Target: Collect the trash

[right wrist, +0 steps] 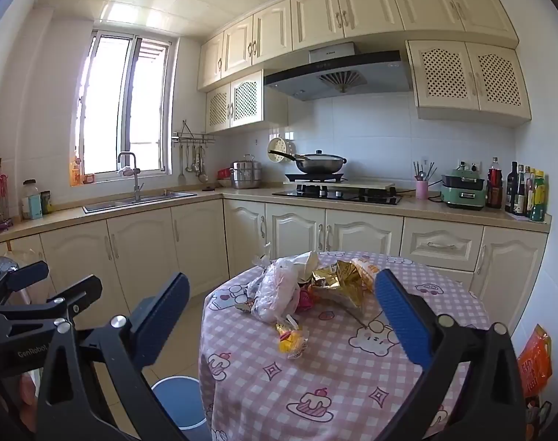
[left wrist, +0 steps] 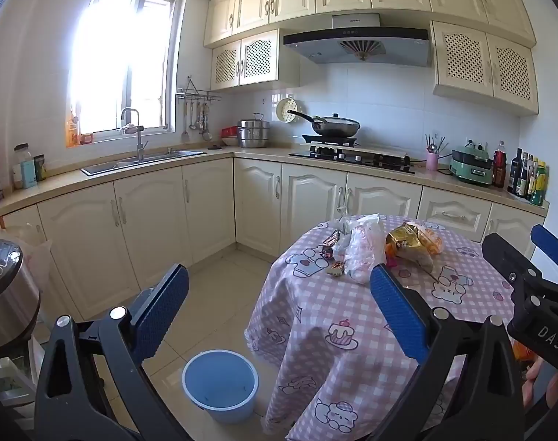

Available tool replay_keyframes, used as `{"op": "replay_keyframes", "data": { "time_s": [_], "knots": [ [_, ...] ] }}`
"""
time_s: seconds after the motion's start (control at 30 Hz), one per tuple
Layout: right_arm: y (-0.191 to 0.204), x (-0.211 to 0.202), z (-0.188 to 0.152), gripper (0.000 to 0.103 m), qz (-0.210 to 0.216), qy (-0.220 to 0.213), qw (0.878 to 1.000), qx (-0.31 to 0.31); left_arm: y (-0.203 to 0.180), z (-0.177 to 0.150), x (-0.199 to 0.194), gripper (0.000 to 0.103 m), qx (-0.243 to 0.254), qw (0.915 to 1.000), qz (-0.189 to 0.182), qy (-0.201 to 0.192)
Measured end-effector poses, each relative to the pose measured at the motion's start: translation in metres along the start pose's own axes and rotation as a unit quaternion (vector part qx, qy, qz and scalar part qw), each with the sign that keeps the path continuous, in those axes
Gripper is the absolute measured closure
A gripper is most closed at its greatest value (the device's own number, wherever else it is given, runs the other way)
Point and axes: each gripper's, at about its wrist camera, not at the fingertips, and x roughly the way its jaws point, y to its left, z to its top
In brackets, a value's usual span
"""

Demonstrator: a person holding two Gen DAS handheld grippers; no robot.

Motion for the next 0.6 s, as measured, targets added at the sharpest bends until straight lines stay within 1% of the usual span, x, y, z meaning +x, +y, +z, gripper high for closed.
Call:
{"op": "replay_keyframes", "data": {
  "time_s": [0.27, 0.3, 0.4, 0.43, 0.57, 0.6],
  "knots": [
    [0.000, 0.000, 0.000, 0.004, -0.001, 0.002, 1.000, -0.001, -0.002, 0.001, 0.001, 0.008, 0.006, 1.0000, 0.001, -0.002],
    [0.000, 0.000, 0.000, 0.004, -0.001, 0.002, 1.000, -0.001, -0.004, -0.008, 0.006, 0.008, 0.004, 1.0000, 0.000, 0.000],
    [-0.003, 0.003, -0.004, 0.004, -0.003, 0.001, 1.000, 0.001, -0.007, -0.011, 0.009, 0.008, 0.007, 1.0000, 0.002, 0.002],
    [-0.003, 0.003, -0.006, 0.004, -0.003, 0.000, 1.000, 0.002, -0.009, -0.005, 0.007, 0.008, 0.010, 0.9999, 0.000, 0.006],
    [-0.004, 0.004, -0.014, 0.004, -0.006, -0.001, 1.000, 0.004, -0.013, -0.006, 0.007, 0.008, 0.011, 0.9999, -0.004, 0.006],
    [-0.006, 0.006, -0.012, 0.004, -0.007, 0.003, 1.000, 0.007, -0.012, -0.007, 0.008, 0.008, 0.011, 0.9999, -0.005, 0.006]
  ]
}}
